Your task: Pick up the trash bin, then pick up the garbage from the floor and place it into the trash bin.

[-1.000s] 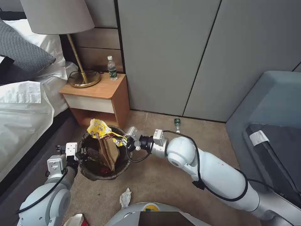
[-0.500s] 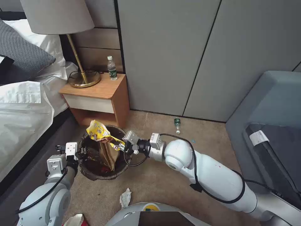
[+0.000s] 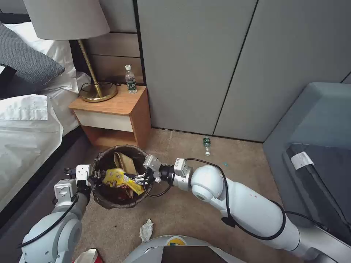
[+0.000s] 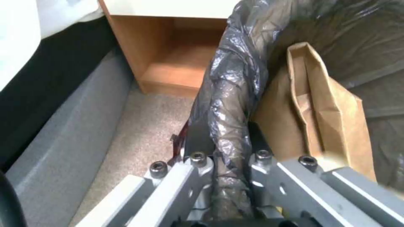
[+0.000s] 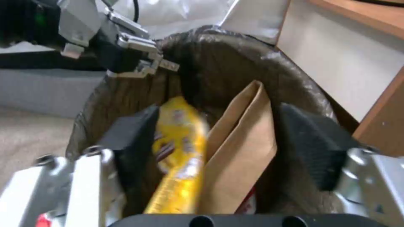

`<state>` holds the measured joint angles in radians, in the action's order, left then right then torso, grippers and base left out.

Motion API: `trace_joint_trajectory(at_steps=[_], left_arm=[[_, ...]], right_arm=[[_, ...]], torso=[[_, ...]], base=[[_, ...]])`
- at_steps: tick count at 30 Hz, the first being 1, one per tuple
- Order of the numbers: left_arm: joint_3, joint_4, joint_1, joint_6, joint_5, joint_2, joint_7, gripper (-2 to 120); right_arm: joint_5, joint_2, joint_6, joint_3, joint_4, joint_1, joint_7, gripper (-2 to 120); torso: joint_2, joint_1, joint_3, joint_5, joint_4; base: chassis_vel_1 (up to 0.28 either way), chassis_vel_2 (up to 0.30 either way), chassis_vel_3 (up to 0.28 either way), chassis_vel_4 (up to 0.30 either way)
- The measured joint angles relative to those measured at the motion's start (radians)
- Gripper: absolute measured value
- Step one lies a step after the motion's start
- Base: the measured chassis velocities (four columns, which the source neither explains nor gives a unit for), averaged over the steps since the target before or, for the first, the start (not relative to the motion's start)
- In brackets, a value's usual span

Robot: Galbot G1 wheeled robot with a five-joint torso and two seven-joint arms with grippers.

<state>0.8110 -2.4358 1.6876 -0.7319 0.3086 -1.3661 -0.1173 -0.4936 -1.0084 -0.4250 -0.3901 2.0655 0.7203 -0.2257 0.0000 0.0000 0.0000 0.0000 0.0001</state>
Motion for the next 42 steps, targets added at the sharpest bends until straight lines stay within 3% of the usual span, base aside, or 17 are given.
trace_joint_trajectory(at_steps=[5, 7, 18, 28, 36, 42], left_arm=[[0.000, 0.001, -0.003, 0.000, 0.001, 0.001, 0.000, 3], [0.000, 0.001, -0.003, 0.000, 0.001, 0.001, -0.001, 3], [-0.002, 0.002, -0.005, 0.000, 0.002, 0.000, -0.001, 3], [-0.001, 0.001, -0.003, 0.006, 0.009, -0.003, -0.013, 3], [-0.001, -0.002, -0.003, 0.015, 0.013, -0.006, -0.014, 3], [0.006, -0.011, 0.009, 0.018, 0.018, -0.008, -0.013, 3]], right_arm=[[0.002, 0.000, 0.004, 0.003, 0.000, 0.004, -0.001, 96], [0.002, -0.002, 0.004, 0.006, -0.001, 0.007, -0.001, 99], [-0.002, -0.018, 0.008, 0.056, 0.004, 0.036, 0.022, 100], [-0.016, -0.026, 0.061, 0.249, 0.037, 0.187, 0.059, 100], [0.012, -0.062, 0.154, 0.384, 0.036, 0.329, 0.244, 100], [0.082, -0.125, 0.194, 0.469, 0.028, 0.415, 0.302, 100]], torso=[[0.000, 0.000, 0.000, 0.0000, 0.0000], [0.000, 0.000, 0.000, 0.0000, 0.0000], [0.000, 0.000, 0.000, 0.0000, -0.0002], [0.000, 0.000, 0.000, 0.0001, -0.0003], [0.000, 0.000, 0.000, 0.0001, 0.0001], [0.000, 0.000, 0.000, 0.0002, 0.0001]], base=[[0.000, 0.000, 0.000, 0.000], [0.000, 0.000, 0.000, 0.000], [0.000, 0.000, 0.000, 0.000], [0.000, 0.000, 0.000, 0.000], [0.000, 0.000, 0.000, 0.000], [0.000, 0.000, 0.000, 0.000]])
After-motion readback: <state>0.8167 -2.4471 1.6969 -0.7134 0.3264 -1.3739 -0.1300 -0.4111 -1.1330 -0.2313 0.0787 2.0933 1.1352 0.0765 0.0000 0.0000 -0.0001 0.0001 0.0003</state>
